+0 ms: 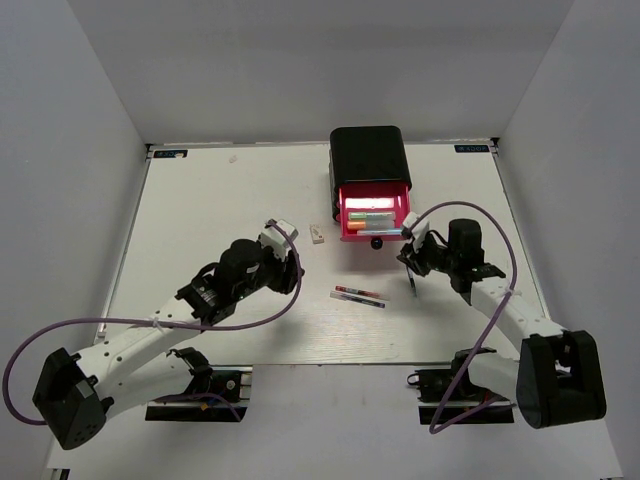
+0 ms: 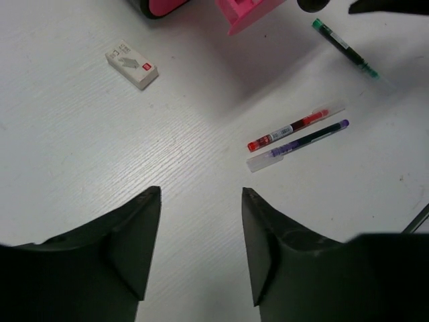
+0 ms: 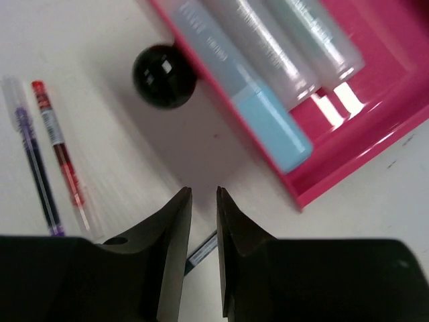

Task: Sort the stationery into containers
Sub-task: Close the drawer in the storage box.

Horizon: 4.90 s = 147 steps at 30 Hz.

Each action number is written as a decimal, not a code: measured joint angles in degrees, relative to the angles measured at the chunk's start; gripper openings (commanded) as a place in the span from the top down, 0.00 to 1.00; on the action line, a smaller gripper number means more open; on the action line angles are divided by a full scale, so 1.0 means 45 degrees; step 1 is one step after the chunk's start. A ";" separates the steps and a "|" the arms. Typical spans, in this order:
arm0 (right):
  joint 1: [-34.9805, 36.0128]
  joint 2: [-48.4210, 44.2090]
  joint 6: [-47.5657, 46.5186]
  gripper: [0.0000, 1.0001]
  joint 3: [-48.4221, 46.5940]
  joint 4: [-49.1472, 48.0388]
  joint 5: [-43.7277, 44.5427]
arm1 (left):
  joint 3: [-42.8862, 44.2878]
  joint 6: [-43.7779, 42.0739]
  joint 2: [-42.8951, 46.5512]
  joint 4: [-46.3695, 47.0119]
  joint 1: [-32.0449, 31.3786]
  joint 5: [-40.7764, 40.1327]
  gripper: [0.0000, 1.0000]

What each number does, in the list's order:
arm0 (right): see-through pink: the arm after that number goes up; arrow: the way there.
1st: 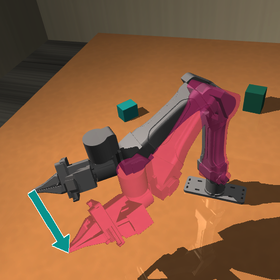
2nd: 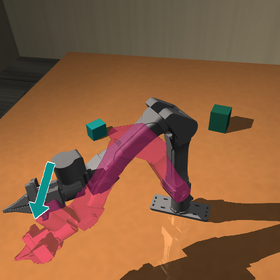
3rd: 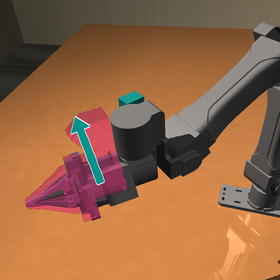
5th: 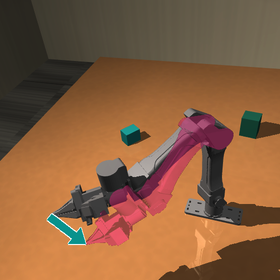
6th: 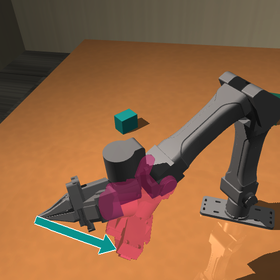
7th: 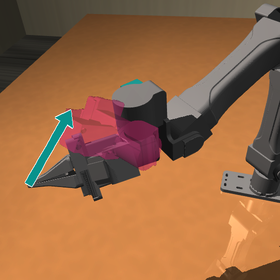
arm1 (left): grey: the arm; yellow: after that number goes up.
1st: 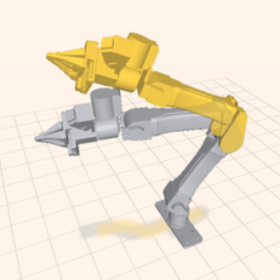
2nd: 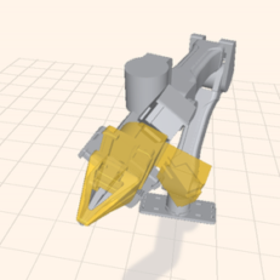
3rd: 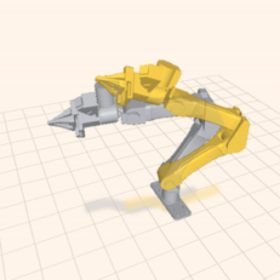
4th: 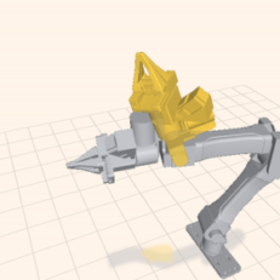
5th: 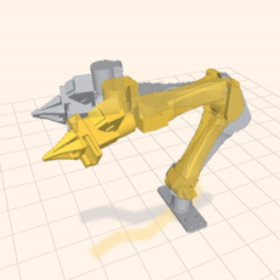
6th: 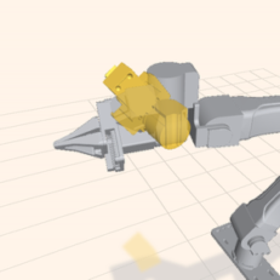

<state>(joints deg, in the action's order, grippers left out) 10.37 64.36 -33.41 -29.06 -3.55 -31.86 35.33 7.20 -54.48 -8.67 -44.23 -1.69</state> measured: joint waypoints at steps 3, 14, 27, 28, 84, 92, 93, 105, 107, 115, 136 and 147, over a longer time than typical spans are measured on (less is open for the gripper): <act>0.0243 0.0568 0.0053 0.73 -0.0520 -0.0699 0.0432 | -0.0024 0.0024 0.0228 0.0063 0.0000 0.0189 0.33; 0.1200 0.2055 0.0442 0.73 -0.1967 -0.1753 0.1583 | -0.0379 0.0063 0.0899 0.0403 0.0005 0.0554 0.31; 0.1865 0.2958 0.0879 0.56 -0.3580 -0.2443 0.1928 | -0.0593 0.0185 0.0967 0.0661 0.0005 0.0767 0.31; 0.1865 0.2929 0.1044 0.54 -0.3594 -0.2429 0.1996 | -0.0593 0.0189 0.0962 0.0665 0.0005 0.0772 0.31; 0.1962 0.4425 0.9942 0.65 -0.3371 -0.2973 0.2953 | -0.0607 0.0277 0.1146 0.0792 0.0005 0.0806 0.29; 0.1957 0.3774 0.9942 0.67 -0.3371 -0.2905 0.3007 | -0.0607 0.0277 0.1146 0.0792 0.0005 0.0801 0.29; 0.1953 0.3589 0.9942 0.67 -0.3381 -0.2885 0.3041 | -0.0607 0.0277 0.1146 0.0792 0.0005 0.0801 0.29; 0.1953 0.4027 0.9617 0.67 -0.4818 -0.2283 0.3410 | -0.0670 0.0277 0.1151 0.0797 0.0005 0.0801 0.29; 0.1953 0.4376 0.9578 0.67 -0.5061 -0.2297 0.3429 | -0.0675 0.0277 0.1151 0.0797 0.0005 0.0792 0.29; 0.1953 0.4988 0.9670 0.67 -0.5328 -0.2633 0.3371 | -0.0675 0.0277 0.1156 0.0801 0.0005 0.0699 0.29; 0.1962 0.7009 1.0302 0.67 -0.6688 -0.4065 0.3803 | -0.0675 0.0282 0.1078 0.0806 0.0005 0.0563 0.29; 0.1914 0.9510 1.0729 0.63 -0.9253 -0.4590 0.4129 | -0.0772 0.0277 0.0976 0.0947 0.0005 0.0554 0.29</act>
<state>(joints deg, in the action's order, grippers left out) 18.98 107.15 14.87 -70.70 -24.21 -13.28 31.86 8.45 -50.09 -4.40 -44.21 0.80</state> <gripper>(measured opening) 0.404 0.704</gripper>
